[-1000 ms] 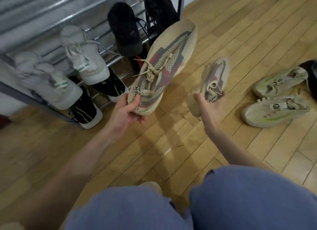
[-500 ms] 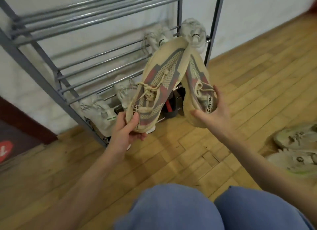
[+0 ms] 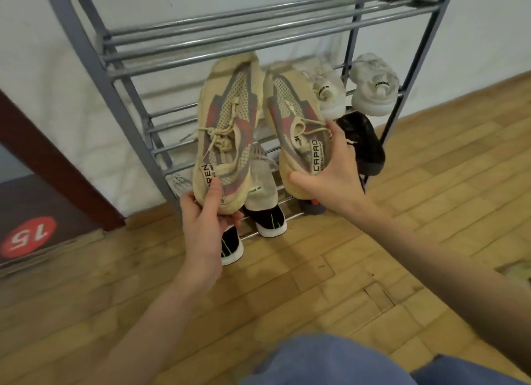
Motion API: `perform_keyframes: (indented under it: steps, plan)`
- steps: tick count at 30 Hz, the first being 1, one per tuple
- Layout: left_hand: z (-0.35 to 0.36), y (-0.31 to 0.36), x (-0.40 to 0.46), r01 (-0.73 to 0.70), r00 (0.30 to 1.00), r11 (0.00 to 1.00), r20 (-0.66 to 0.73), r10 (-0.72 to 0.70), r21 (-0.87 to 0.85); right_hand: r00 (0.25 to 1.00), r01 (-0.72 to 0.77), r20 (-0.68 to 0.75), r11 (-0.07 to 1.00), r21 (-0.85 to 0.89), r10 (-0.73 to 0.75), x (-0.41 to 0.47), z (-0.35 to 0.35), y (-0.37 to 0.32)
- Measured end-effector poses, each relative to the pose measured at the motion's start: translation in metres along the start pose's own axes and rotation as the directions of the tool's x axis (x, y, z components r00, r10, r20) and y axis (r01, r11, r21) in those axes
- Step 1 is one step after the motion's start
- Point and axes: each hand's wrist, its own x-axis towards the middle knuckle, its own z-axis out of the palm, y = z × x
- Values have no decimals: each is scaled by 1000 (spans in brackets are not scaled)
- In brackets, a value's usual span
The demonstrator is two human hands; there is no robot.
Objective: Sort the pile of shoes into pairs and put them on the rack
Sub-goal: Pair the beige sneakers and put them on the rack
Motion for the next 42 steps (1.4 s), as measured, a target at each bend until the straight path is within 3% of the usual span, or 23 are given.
perform_keyframes:
  steps: [8,18,25,30,33,38,42]
  plan:
    - [5,11,29,62,974,995,-211,-77,-77,999,-48,0,994,97,49,46,47,-36]
    - [26,25,59,113,972,981,-189,-143,-161,987,-129,111,989,76,120,89,88,-54]
    - [5,10,45,120,970,991,-207,-129,-56,984,50,172,997,-55,-40,68,71,-45]
    - [3,-21,35,170,985,964,-63,-160,204,958,272,119,956,-105,-260,34,42,-6]
    - [14,-38,35,135,980,926,90,-177,352,954,292,131,938,-185,-271,10,16,32]
    - [58,-79,27,93,890,838,333,-311,537,984,97,175,938,-334,-39,-39,-37,108]
    - [100,-117,14,60,797,787,446,-408,614,973,-177,64,896,-406,221,-85,-88,166]
